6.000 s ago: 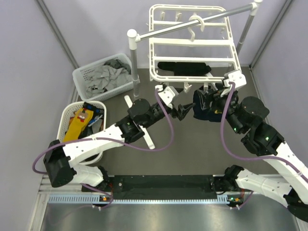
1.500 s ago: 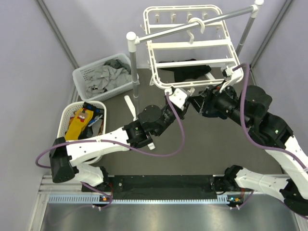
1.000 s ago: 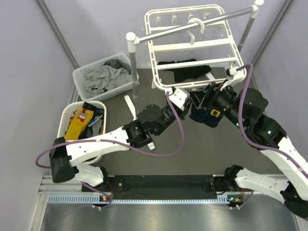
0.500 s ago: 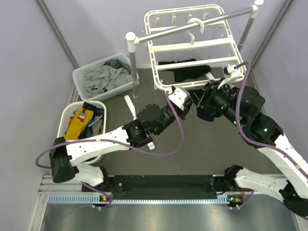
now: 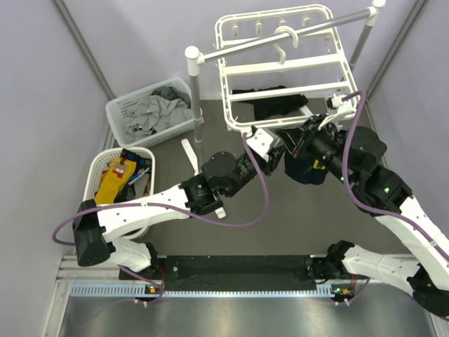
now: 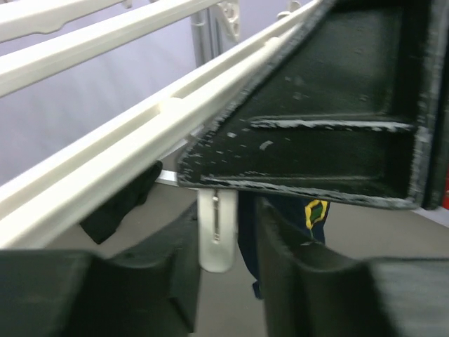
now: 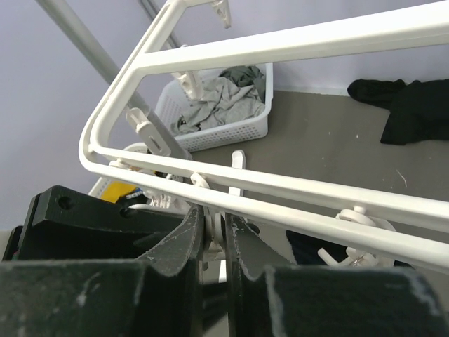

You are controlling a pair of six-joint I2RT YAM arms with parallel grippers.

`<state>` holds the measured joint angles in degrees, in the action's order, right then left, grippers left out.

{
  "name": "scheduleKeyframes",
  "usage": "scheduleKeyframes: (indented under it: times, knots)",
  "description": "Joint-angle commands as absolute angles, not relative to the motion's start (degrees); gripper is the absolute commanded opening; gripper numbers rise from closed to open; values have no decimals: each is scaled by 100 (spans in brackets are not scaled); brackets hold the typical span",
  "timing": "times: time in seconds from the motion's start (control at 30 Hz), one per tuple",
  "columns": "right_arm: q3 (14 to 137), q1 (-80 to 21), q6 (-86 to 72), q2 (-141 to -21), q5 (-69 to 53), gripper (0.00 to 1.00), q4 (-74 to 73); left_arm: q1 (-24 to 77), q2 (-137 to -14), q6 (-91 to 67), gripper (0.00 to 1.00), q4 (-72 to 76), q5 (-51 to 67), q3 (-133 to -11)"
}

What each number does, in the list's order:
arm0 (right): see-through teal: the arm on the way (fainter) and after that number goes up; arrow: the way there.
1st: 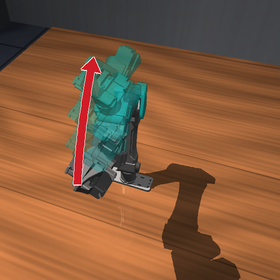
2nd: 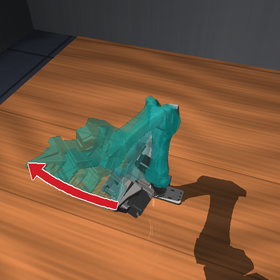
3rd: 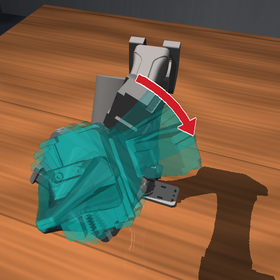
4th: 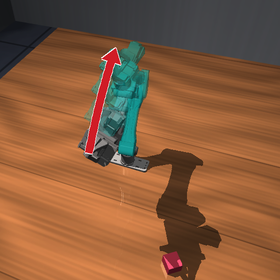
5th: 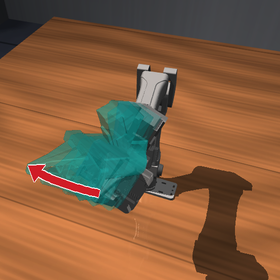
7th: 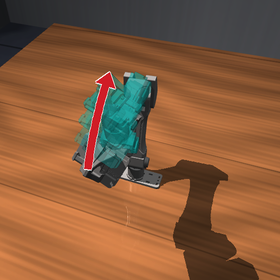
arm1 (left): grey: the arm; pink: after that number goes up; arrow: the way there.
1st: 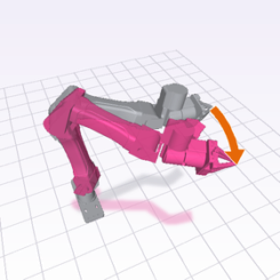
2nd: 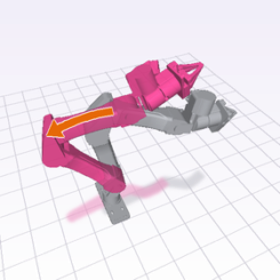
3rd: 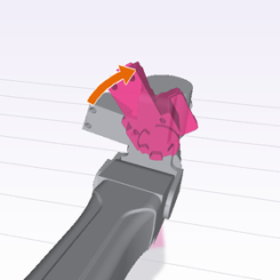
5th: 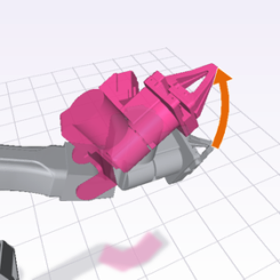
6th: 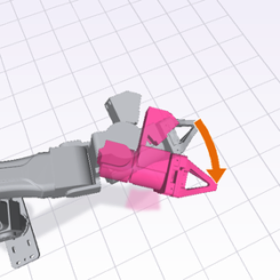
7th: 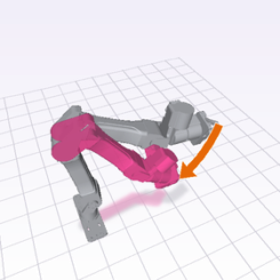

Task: Clip the socks to the hanger
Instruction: Open the clamp at the hanger, then pick up the sock from the bin.

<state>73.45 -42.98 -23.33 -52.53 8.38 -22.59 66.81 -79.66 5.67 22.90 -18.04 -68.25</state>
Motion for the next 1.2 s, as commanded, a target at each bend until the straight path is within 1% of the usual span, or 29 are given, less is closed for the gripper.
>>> scheduleKeyframes:
  times: [0.0, 0.03, 0.1, 0.13, 0.23, 0.27, 0.3, 0.43, 0.53, 0.63, 0.7, 0.8, 0.83, 0.87, 0.9, 0.93, 0.97, 1.0, 1.07, 1.13, 1.17]
  knots:
    - [7260, -4254, -2232, -5212, 888, 0, -2092, 6759, -7787, 448, 49, 2443, -1556, -6970]
    - [7277, -4263, -2215, -5229, 870, 0, -2092, 6759, -7770, 440, 55, 2400, -1564, -6970]
    - [7269, -4263, -2127, -5212, 905, 0, -2092, 6759, -7638, 422, 63, 2373, -1669, -6909]
    - [7234, -4263, -2101, -5203, 984, 0, -2083, 6759, -7585, 396, 69, 2364, -1748, -6812]
    - [7207, -4254, -1943, -5177, 1098, 0, -2057, 6750, -7366, 290, 74, 2076, -1925, -6759]
    - [7207, -4263, -1847, -5177, 1116, 0, -2065, 6750, -7217, 212, 77, 1691, -1986, -6759]
    - [7224, -4263, -1794, -5177, 1151, 0, -2074, 6750, -7129, 159, 77, 1487, -2056, -6759]
    - [7242, -4254, -1547, -5124, 1371, 0, -2118, 6759, -6576, -307, 78, 425, -3213, -6557]
    - [7268, -4254, -1328, -5107, 1554, 0, -2188, 6750, -5883, -562, 79, -587, -3427, -6460]
    - [7277, -4254, -1213, -5124, 1678, 0, -2171, 6750, -5495, -826, 81, -1413, -3620, -6425]
    - [7286, -4263, -1169, -5141, 1653, 0, -2153, 6733, -5397, -1028, 83, -2044, -3963, -6512]
    - [7321, -4254, -1090, -5194, 1635, 0, -2180, 6470, -5326, -1344, 85, -2539, -4245, -6662]
    - [7286, -4254, -1072, -5194, 1678, 0, -2180, 6312, -5274, -1458, 86, -2801, -4202, -6627]
    - [7286, -4254, -1046, -5186, 1696, 0, -2188, 5806, -5239, -1650, 86, -2899, -4053, -6601]
    - [7277, -4254, -1028, -5186, 1705, 0, -2188, 5453, -5221, -1748, 86, -3031, -3460, -6583]
    - [7277, -4263, -1020, -5186, 1696, 0, -2197, 5066, -5203, -1836, 86, -3232, -3176, -6574]
    - [7286, -4263, -1002, -5186, 1696, 0, -2197, 4297, -5194, -1976, 86, -3339, -2860, -6557]
    - [7286, -4263, -993, -5186, 1688, 0, -2215, 3950, -5177, -1986, 85, -3418, -2482, -6531]
    - [7321, -4254, -932, -5168, 1679, 0, -2232, 3151, -5229, -1960, 85, -3611, -2303, -6504]
    - [7295, -4254, -897, -5133, 1696, 0, -2224, 2709, -5404, -1916, 85, -3708, -2058, -6486]
    - [7286, -4254, -870, -5124, 1688, 0, -2250, 2255, -5475, -1881, 84, -3787, -1935, -6486]
